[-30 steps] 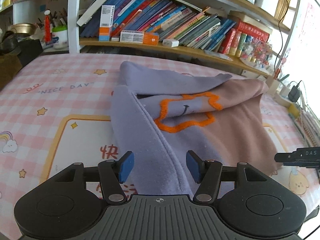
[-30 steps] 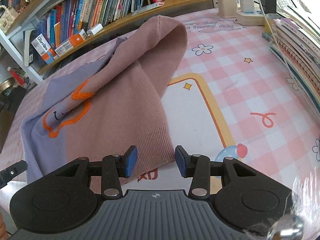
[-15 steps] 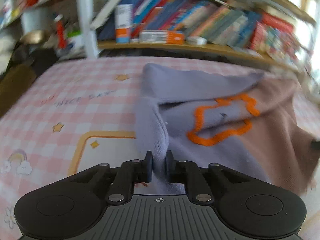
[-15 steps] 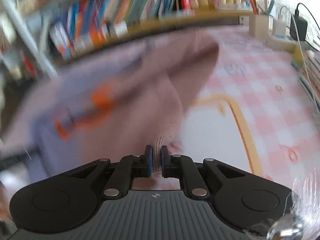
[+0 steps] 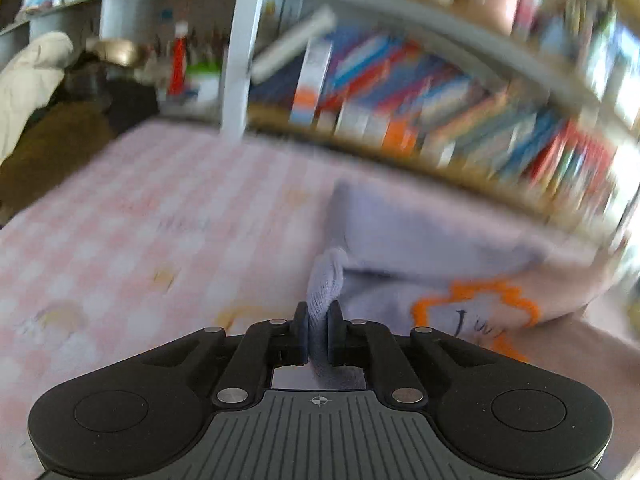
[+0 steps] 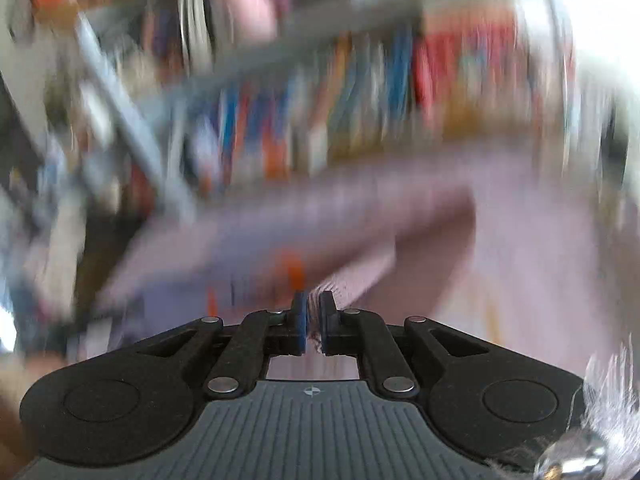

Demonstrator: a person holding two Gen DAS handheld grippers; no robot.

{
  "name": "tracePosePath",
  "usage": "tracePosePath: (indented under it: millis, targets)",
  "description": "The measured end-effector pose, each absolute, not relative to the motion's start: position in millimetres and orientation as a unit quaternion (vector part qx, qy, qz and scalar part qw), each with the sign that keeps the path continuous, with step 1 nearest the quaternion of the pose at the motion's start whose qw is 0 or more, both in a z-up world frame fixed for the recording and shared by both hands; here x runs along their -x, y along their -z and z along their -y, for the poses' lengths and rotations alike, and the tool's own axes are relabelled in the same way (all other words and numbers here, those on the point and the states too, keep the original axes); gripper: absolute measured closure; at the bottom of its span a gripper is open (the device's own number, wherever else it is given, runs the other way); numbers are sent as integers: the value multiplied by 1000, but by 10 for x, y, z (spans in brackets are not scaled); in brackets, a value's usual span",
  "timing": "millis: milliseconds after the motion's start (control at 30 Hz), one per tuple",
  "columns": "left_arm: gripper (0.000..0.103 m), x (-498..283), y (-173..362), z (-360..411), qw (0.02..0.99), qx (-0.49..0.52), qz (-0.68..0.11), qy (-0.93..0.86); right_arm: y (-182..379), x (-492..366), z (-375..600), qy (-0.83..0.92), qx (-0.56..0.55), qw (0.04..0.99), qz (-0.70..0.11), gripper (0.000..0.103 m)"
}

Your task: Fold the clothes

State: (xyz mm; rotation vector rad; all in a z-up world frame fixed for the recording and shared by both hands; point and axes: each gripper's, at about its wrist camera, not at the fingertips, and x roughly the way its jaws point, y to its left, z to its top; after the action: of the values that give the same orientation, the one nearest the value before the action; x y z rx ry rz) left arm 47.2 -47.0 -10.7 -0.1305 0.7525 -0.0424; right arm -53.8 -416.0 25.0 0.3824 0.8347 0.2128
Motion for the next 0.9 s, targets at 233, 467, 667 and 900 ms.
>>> tracePosePath:
  millis: [233, 467, 667, 900]
  targets:
    - [88, -408, 310, 529, 921, 13, -390, 1, 364, 634, 4086, -101, -186, 835, -509, 99]
    - [71, -298, 15, 533, 933, -31, -358, -15, 296, 547, 4238, -59, -177, 860, -474, 92]
    - [62, -322, -280, 837, 949, -64, -306, 49, 372, 302, 4258, -32, -187, 869, -456, 88]
    - [61, -840, -88, 1797, 929, -105, -292, 200, 502, 160, 4055, -7, -192, 870, -455, 82]
